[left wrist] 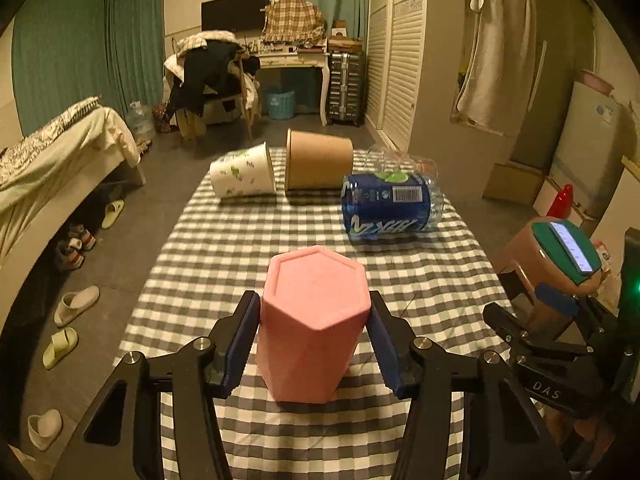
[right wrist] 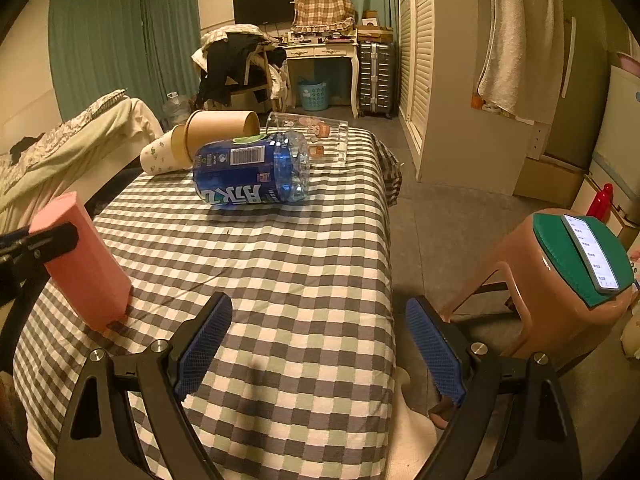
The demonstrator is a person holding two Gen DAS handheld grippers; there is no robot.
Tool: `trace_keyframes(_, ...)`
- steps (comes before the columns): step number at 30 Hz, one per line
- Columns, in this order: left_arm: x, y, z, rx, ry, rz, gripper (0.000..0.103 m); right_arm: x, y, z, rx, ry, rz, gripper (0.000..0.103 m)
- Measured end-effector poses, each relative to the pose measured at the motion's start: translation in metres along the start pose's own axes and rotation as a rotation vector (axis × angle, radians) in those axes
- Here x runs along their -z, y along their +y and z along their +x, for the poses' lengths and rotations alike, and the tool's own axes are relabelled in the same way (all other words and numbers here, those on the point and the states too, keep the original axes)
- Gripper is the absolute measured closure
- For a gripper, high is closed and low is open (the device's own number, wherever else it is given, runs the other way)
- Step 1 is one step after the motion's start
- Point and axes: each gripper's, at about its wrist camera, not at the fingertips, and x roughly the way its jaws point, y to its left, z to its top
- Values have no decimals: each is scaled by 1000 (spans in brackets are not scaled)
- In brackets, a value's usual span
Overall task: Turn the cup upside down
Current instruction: 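Lower the pink cup onto the table with the left gripper and open it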
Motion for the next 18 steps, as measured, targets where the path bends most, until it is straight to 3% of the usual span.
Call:
trace_keyframes(12, 2, -5, -2, -1, -16, 36, 48, -4, 17, -1, -12, 3, -27, 14)
trace_keyframes(18, -3, -9, -10, 1, -40, 60, 42, -7, 23, -10, -7, -2, -41, 14)
